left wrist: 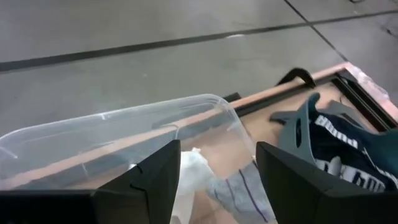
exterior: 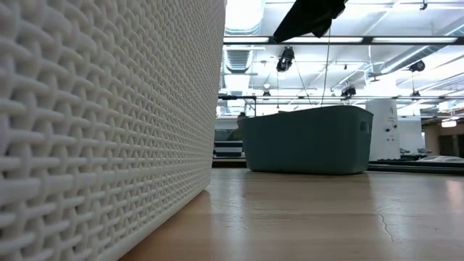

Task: Pick & Place Cloths
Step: Put the gray sock into the transparent bin

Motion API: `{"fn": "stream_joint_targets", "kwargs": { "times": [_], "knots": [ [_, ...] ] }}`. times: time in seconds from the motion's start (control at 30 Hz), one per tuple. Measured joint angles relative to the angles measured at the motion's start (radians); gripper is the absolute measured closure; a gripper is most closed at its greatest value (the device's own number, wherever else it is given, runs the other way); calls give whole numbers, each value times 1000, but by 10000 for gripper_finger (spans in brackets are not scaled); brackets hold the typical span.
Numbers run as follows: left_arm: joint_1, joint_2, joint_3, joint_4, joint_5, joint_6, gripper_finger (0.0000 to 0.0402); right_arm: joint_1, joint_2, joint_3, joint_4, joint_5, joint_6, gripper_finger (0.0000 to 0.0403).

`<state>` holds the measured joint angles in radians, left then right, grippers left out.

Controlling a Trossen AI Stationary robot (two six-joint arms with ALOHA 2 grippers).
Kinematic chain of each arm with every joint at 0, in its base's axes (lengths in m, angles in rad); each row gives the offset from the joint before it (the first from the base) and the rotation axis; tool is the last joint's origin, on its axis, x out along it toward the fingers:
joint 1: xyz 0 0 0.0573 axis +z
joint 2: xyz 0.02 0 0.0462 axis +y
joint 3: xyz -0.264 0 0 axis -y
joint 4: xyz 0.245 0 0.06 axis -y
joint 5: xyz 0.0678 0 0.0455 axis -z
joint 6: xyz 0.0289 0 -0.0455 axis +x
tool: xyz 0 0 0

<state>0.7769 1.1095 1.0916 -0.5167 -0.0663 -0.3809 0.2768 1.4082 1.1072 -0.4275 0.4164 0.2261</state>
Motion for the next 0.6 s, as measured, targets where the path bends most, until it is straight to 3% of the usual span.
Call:
{"fn": "stream_joint_targets", "kwargs": {
  "times": [0.17, 0.3, 0.37, 0.47, 0.6],
  "knots": [
    [0, 0, 0, 7, 114, 18, 186, 0, 0, -3, 0, 0, 2, 360],
    [-7, -6, 0, 101, 448, 76, 190, 0, 0, -7, -1, 1, -1, 356],
    [-31, -10, 0, 185, 564, 54, 192, 0, 0, -9, 0, 1, -9, 351],
    [-89, -15, 0, 257, 570, 24, 195, 0, 0, -12, -1, 1, -17, 345],
    [-135, 1, 4, 254, 423, 20, 200, 0, 0, -13, 8, 2, -16, 338]
  ]
}}
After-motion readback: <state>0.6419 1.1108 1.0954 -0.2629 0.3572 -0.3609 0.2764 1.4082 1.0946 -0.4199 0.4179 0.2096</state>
